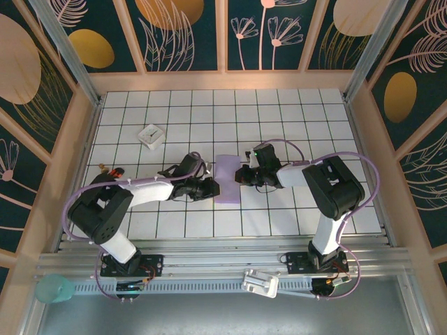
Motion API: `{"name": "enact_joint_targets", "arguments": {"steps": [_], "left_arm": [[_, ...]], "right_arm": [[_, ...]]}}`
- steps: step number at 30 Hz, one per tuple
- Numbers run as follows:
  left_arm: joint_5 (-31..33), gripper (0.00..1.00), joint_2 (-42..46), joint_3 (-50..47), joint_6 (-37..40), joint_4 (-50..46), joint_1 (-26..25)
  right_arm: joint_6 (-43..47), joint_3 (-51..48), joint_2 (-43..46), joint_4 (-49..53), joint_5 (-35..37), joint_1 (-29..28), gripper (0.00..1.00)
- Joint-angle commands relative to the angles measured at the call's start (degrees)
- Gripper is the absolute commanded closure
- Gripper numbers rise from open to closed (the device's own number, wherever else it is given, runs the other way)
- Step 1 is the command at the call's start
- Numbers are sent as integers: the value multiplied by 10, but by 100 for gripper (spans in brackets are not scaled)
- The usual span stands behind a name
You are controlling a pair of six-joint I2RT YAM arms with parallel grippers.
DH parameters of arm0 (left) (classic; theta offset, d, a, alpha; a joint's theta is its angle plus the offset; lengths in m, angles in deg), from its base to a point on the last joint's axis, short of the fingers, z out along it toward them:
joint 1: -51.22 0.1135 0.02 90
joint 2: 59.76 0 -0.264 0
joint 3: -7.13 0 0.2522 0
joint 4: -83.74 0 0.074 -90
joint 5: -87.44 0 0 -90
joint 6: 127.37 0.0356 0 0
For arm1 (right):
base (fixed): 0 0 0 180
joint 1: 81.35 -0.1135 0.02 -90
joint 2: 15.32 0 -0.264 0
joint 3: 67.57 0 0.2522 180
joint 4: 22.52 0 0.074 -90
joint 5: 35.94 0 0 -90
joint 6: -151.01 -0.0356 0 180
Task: Fold a paper plane with a square sheet of paper (pick it up from the middle)
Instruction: First fold the square sheet of paper in half at the center of the table.
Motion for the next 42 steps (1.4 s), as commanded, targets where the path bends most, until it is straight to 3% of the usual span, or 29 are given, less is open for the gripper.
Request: {"name": "enact_joint_targets", "arguments": {"steps": [1,11,17,22,31,38,42], "left_arm": [[-26,80,-7,-13,-11,21,-3],[62,85,-31,7,39,-119,-1],[26,73,17,23,42,-57,0],[8,71,7,51,28,-25,11],[11,82,-81,100,10,-15,28],[-17,87,-90,69,-1,-3,29],[0,89,-92,59,0,-14,29]], "right_arm": [[21,-33,-34,85,99,17,100],[20,-34,-36,83,99,18,100],[22,-34,-36,84,98,19,100],[22,-35,-33,83,100,18,100],[21,-36,-28,86,100,18,100],[21,-36,-26,85,102,18,100],[20,-37,-25,85,101,19,100]]}}
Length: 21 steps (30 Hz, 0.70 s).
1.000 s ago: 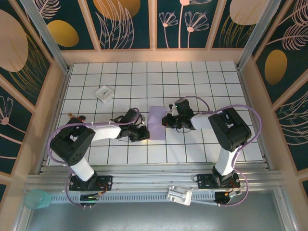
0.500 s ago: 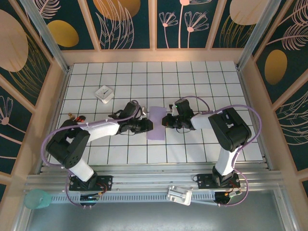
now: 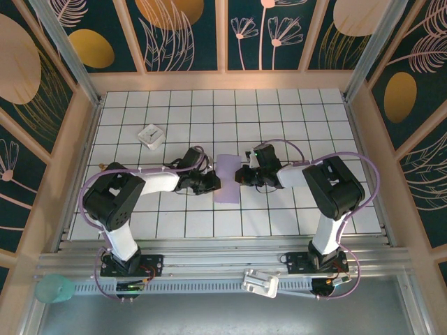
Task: Fold a paper plane with a square sheet of paper (pick it up from the middle)
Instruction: First fold the square sheet of paper in half at the center of the table.
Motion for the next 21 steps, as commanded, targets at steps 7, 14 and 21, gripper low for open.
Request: {"name": "enact_joint_targets", "arguments": {"steps": [7,14,21], "left_arm": [[4,91,-2,-35,-18,16,8],[7,93,0,-56,-17,14,9],[9,100,-2,-80,-12,3,10]], "right_arm": [[22,-30,-25,94,102,18,100],[22,-28,-23,98,103,19,100],[27,-4,-4,105,85,19,100]]}}
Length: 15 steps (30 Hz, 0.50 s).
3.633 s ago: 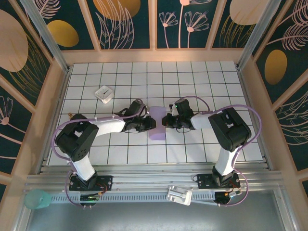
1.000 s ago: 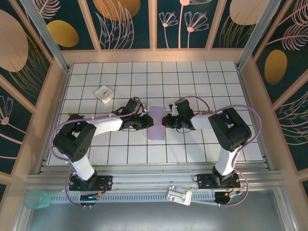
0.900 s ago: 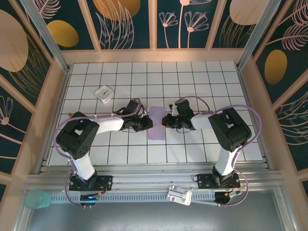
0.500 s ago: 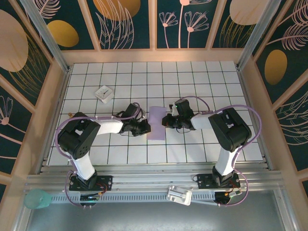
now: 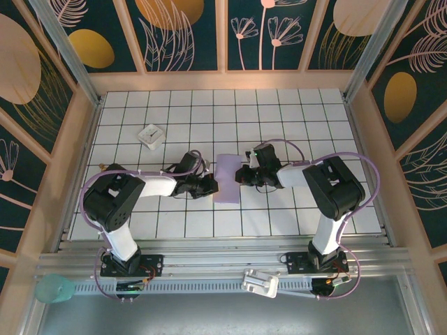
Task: Fold a paper plane with a square sheet of paper (pick it up from the middle)
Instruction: First fold the square sheet of paper in half at the center of the table, then first fold in half a square sheet of paper at the center of the table.
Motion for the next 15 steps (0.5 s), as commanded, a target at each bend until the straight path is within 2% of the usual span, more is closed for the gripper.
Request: {"name": "enact_joint_targets", "arguments": {"steps": [1,7,9,13,15], "left_arm": [[15,100,-8,-31,6,-60,4],[16,100,-10,-34,18,-79,4],[18,100,-13,-31,26,-89,5],[24,100,-16,-25,38,-104,4],[25,100,-17,-25,38,-106,4]], "right_arm": [[24,-1,0,99,77,18,98],[35,48,51,116,46,14,78],[40,61,64,114,37,6,74],[37,80,61,95,1,-13,73],[23,87,48,75,-23,-27,81]]}}
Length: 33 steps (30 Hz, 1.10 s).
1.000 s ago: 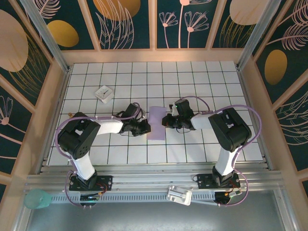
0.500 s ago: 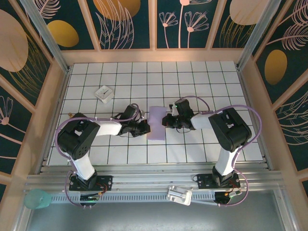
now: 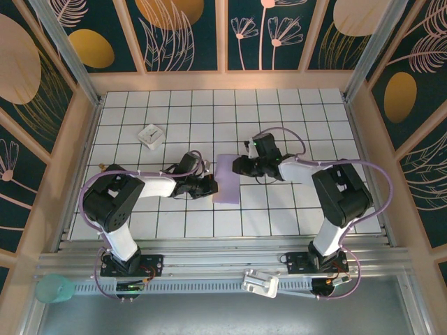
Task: Fold a paper plane with a square sheet of paper (pick it up from the middle)
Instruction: First fold in half a square sheet of paper at the center of the table.
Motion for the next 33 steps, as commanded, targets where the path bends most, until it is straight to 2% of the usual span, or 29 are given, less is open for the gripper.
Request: {"name": "enact_joint_targets", "arguments": {"steps": [1,4,18,33], "left_arm": [[26,100,-21,-20,21,-108,4],[28,100,-21,-20,22,-109,5],[34,100,-19,-18,31,-118,5],[54,100,-38,-37,87,-155,4]], "right_arm": [[-13,19,-10,-28,-51,-23,86],[-41,31,-38,-61,-78,-34,100],[-70,85,-146,-83,-85,-75,100],[-32,142,-210,-37,-40,-38,100]]}}
